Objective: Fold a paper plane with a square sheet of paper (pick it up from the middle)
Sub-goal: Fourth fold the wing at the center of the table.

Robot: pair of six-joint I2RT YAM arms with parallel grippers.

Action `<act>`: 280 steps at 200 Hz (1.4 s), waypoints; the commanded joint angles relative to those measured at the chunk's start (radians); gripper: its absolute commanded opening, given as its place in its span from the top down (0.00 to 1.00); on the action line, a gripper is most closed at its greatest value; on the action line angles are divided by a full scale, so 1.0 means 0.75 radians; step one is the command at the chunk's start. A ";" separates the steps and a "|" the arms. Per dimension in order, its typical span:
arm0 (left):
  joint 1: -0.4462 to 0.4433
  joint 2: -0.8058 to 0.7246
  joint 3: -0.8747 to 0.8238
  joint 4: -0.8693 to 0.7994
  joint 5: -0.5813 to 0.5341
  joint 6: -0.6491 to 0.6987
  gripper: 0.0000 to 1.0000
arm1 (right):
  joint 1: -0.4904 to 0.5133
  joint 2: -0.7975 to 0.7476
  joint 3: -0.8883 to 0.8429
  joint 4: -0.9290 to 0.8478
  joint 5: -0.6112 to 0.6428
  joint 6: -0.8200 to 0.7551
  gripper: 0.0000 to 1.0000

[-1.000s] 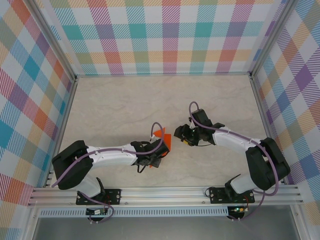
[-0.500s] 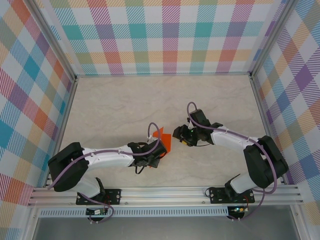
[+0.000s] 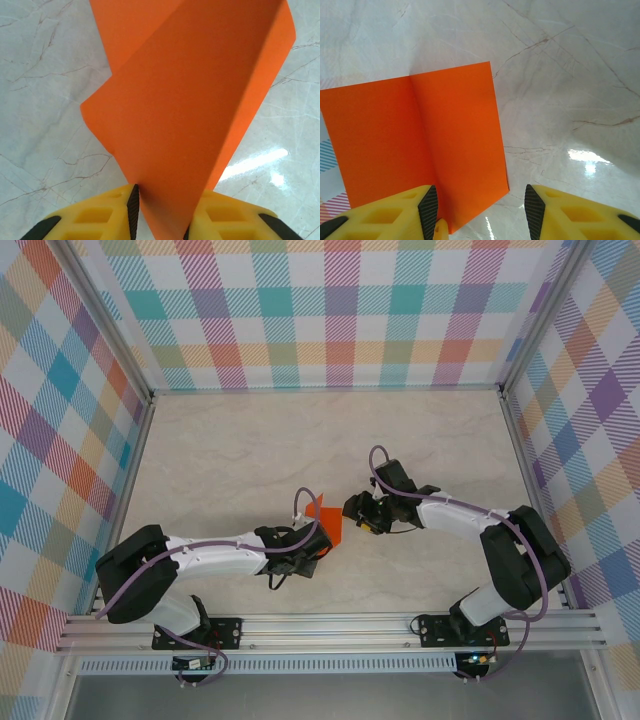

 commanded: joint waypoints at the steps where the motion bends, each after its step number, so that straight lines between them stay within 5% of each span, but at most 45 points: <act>1: 0.007 -0.026 -0.013 0.019 0.009 -0.013 0.74 | 0.011 0.014 0.049 0.015 -0.025 -0.007 0.48; 42: 0.009 -0.041 -0.021 0.035 0.015 -0.016 0.84 | 0.014 0.024 0.047 0.011 -0.025 -0.009 0.48; 158: 0.009 -0.085 -0.012 0.059 0.045 -0.026 0.73 | 0.027 0.057 0.055 0.002 -0.041 -0.014 0.48; 280: 0.016 -0.025 -0.042 0.144 0.111 -0.007 0.85 | 0.035 0.065 0.077 -0.028 -0.036 -0.019 0.48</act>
